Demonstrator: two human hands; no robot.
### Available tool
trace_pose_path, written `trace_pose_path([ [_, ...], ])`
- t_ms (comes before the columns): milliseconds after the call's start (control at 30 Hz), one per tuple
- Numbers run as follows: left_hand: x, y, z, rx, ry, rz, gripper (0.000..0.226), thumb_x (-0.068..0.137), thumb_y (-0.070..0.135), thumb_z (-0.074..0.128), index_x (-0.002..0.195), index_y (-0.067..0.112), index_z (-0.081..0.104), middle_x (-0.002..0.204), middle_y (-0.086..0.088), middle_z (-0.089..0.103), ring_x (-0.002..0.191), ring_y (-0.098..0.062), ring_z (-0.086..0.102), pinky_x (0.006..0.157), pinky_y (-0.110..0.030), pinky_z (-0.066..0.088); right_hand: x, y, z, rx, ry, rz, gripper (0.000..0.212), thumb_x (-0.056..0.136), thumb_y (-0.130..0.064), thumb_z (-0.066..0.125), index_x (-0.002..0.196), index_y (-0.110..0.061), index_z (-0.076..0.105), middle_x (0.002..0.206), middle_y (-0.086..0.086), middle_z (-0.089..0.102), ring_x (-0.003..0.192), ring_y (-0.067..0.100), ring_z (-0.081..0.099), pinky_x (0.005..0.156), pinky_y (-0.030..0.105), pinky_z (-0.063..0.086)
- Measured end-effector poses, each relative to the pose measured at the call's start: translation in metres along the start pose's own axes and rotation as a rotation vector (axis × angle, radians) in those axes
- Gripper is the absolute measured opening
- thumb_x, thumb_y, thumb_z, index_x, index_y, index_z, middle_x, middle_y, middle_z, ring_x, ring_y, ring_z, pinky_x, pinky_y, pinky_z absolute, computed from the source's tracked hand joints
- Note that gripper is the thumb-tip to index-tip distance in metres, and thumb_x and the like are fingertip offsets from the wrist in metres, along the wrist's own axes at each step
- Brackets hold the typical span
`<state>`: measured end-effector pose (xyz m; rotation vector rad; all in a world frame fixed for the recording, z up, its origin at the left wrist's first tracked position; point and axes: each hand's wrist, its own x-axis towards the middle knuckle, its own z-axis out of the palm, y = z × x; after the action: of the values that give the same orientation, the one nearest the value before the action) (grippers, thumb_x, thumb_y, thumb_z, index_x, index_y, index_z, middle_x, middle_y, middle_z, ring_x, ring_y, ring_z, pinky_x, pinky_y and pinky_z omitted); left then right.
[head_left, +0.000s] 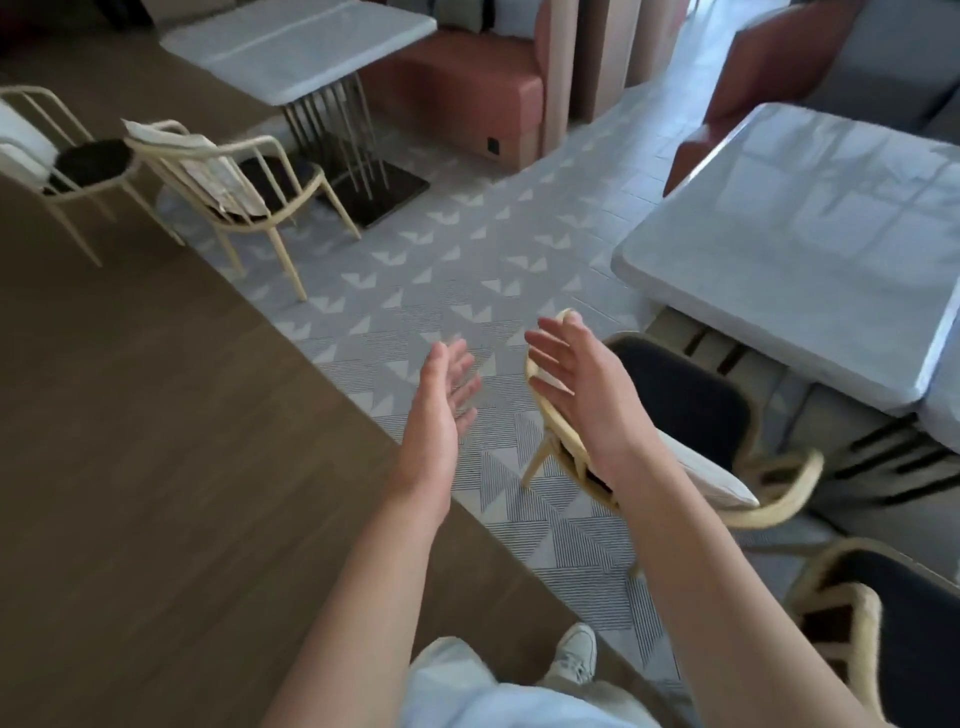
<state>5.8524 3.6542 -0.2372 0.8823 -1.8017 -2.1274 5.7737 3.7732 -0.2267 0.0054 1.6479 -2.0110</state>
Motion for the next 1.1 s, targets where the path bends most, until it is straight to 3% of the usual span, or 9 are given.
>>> trace_pose_path([
  [100, 0.032, -0.003, 0.015, 0.026, -0.051, -0.047, 0.052, 0.106, 0.055, 0.021, 0.141, 0.03, 0.051, 0.141, 0.008, 0.057, 0.123, -0.007, 0.058, 0.114, -0.041, 0.039, 0.019, -0.002, -0.014, 0.053, 0.103, 0.069, 0.044, 0.106, -0.037, 0.04, 0.136, -0.009, 0.057, 0.135, 0.006, 0.062, 0.128, 0.02, 0.057, 0.11, 0.039, 0.044],
  [233, 0.079, -0.004, 0.042, 0.081, -0.217, -0.086, 0.055, 0.106, 0.053, 0.02, 0.144, 0.025, 0.049, 0.144, 0.004, 0.056, 0.122, -0.008, 0.059, 0.111, -0.04, 0.041, 0.042, -0.011, -0.041, 0.066, 0.323, 0.043, 0.032, 0.105, -0.04, 0.042, 0.119, -0.018, 0.061, 0.128, 0.004, 0.064, 0.124, 0.02, 0.058, 0.11, 0.041, 0.044],
  [467, 0.137, 0.008, 0.094, 0.136, -0.601, -0.159, 0.054, 0.106, 0.051, 0.024, 0.145, 0.023, 0.048, 0.147, -0.002, 0.055, 0.126, -0.014, 0.058, 0.114, -0.043, 0.039, 0.038, -0.018, -0.062, 0.164, 0.701, -0.024, 0.043, 0.105, -0.04, 0.04, 0.136, -0.013, 0.055, 0.137, 0.006, 0.061, 0.13, 0.02, 0.054, 0.112, 0.044, 0.043],
  [700, 0.147, -0.003, 0.133, 0.192, -0.82, -0.219, 0.04, 0.103, 0.048, 0.044, 0.134, 0.026, 0.055, 0.132, 0.003, 0.064, 0.115, -0.011, 0.067, 0.108, -0.043, 0.047, 0.015, -0.004, -0.066, 0.248, 0.934, 0.045, 0.044, 0.106, -0.034, 0.041, 0.141, -0.01, 0.052, 0.138, 0.006, 0.061, 0.13, 0.018, 0.054, 0.112, 0.041, 0.043],
  [867, 0.142, -0.031, 0.138, 0.231, -0.823, -0.325, 0.046, 0.104, 0.047, 0.04, 0.141, 0.022, 0.052, 0.13, 0.001, 0.066, 0.114, -0.014, 0.068, 0.108, -0.044, 0.047, 0.017, 0.02, -0.085, 0.309, 1.04, 0.098, 0.045, 0.106, -0.037, 0.041, 0.139, -0.011, 0.054, 0.134, 0.006, 0.064, 0.126, 0.018, 0.058, 0.11, 0.041, 0.046],
  [1100, 0.153, -0.081, 0.13, 0.285, -0.651, -0.499, 0.047, 0.105, 0.047, 0.038, 0.136, 0.016, 0.056, 0.122, -0.004, 0.071, 0.108, -0.019, 0.071, 0.105, -0.046, 0.049, 0.031, 0.08, -0.099, 0.343, 0.985, 0.246, 0.044, 0.107, -0.035, 0.04, 0.141, -0.009, 0.052, 0.132, 0.005, 0.064, 0.121, 0.021, 0.06, 0.11, 0.043, 0.045],
])
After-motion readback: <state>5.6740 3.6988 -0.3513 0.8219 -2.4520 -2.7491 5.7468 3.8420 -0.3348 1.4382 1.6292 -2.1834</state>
